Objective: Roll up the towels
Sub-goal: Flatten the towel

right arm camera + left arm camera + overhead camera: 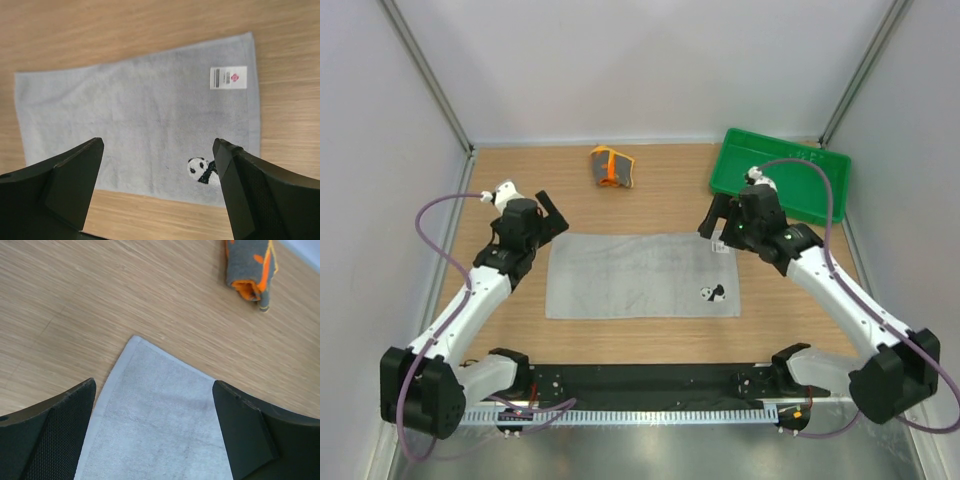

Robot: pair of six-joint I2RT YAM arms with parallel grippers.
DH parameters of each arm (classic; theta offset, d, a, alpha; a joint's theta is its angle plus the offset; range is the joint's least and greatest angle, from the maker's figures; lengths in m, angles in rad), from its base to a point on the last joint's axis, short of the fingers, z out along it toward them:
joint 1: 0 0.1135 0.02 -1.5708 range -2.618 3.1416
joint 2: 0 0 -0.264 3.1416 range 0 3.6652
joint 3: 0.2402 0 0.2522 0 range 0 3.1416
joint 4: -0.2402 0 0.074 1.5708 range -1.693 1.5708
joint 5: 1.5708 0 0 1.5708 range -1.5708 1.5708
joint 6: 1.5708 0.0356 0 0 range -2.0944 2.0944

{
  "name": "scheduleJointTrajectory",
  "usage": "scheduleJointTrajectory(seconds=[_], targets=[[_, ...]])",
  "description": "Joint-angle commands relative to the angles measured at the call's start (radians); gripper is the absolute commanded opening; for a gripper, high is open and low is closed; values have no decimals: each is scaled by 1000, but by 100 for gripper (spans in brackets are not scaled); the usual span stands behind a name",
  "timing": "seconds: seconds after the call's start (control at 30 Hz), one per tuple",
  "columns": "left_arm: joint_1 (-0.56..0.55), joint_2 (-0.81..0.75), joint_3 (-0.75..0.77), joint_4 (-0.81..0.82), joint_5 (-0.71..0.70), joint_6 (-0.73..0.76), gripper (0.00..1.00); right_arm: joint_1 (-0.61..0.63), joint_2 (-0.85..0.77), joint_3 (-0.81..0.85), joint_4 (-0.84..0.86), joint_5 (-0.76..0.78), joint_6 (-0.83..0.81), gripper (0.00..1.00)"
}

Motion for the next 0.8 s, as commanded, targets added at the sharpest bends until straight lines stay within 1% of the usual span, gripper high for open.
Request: scheduleJointTrajectory(seconds=[0.0, 0.03, 0.07, 0.1, 0.13, 0.2, 0.23, 0.27, 0.3, 0.33, 0.4, 0.43, 0.47, 0.5, 0.57, 0.63, 0.77], targets=[[-5, -75, -47, 32, 23, -57, 100, 4, -108, -21, 29, 147, 60, 100], [-4, -83, -28, -15, 61, -71, 100, 4, -135, -80, 68, 111, 60, 100], [-4, -100, -21, -83, 99, -65, 100, 4, -196, -114, 106, 101, 84, 100], [-5, -109, -18, -118, 125, -64, 99, 2, -221, -175, 176, 79, 91, 100], [-4, -123, -18, -158, 138, -67, 98, 4, -241, -205, 208, 21, 85, 100], [-5, -193, -41, -259, 141, -65, 96, 4, -290, -290, 293, -14, 95, 100], [-4, -231, -56, -296, 121, -82, 96, 2, -294, -308, 312, -79, 86, 100], [-4, -268, -87, -340, 86, -111, 95, 4, -301, -317, 314, -96, 72, 100], [-4, -352, -107, -389, 92, -123, 95, 4, -303, -316, 292, -115, 43, 100], [-4, -394, -125, -414, 100, -136, 95, 2, -304, -317, 286, -139, 31, 100], [-14, -507, -181, -462, 95, -220, 94, 2, -303, -313, 274, -140, 25, 100], [-23, -532, -200, -486, 104, -250, 94, 2, -300, -311, 268, -136, 16, 100], [-25, -551, -219, -491, 129, -274, 91, 4, -295, -309, 268, -141, 11, 100], [-26, -560, -256, -491, 170, -315, 89, 4, -292, -305, 262, -143, 5, 99], [-25, -540, -302, -464, 184, -327, 86, 4, -277, -305, 268, -153, 3, 98], [-31, -481, -326, -490, 156, -344, 85, 4, -268, -303, 271, -156, 3, 97], [-80, -398, -346, -500, 80, -380, 83, 4, -251, -303, 260, -156, 5, 94]])
